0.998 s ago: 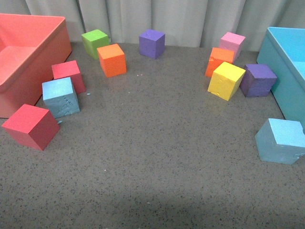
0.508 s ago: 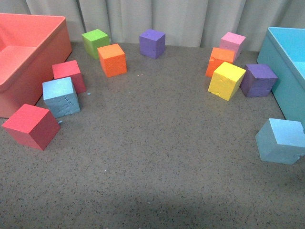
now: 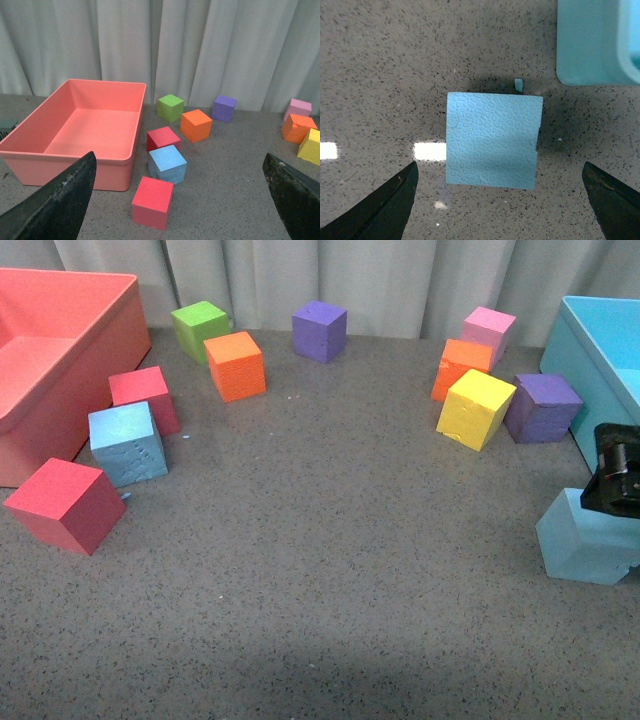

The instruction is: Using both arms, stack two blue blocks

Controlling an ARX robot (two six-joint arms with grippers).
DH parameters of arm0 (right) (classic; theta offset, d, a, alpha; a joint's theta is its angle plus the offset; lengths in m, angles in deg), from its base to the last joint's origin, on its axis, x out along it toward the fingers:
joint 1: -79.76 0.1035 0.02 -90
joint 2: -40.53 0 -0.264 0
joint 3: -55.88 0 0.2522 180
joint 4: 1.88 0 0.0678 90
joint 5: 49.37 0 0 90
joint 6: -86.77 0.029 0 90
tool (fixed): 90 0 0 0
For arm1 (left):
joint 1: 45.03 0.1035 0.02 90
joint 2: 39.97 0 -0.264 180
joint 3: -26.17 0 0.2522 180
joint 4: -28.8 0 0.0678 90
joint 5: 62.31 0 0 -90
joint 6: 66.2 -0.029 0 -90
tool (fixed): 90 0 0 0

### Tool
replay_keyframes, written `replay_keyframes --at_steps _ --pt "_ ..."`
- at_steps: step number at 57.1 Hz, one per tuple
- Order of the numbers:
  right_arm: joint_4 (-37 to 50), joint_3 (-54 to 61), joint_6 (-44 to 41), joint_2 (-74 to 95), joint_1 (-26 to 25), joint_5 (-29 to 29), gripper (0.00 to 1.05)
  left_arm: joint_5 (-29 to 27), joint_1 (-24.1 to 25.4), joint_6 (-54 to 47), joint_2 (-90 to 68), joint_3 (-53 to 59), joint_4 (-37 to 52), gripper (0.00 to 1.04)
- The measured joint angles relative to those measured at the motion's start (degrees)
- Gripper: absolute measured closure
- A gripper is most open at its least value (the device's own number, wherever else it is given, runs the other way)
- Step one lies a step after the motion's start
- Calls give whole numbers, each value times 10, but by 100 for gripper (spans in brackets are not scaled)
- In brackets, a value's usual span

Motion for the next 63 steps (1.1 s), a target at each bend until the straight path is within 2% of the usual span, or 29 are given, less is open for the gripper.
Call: replay_keyframes --at_steps 23,28,37,40,55,63 --pt "-10 -81 5 140 11 18 10 0 0 0 0 0 0 7" --pt "-9 -88 5 157 14 18 20 0 0 0 0 0 0 7" --pt "-12 -98 9 172 19 18 49 0 0 0 0 0 0 7" --pt "-14 -100 9 172 21 19 54 0 0 0 0 0 0 7" --pt "-22 -101 11 148 38 4 58 0 0 0 0 0 0 7" --pt "-56 -163 26 145 92 -10 59 0 0 0 0 0 0 7"
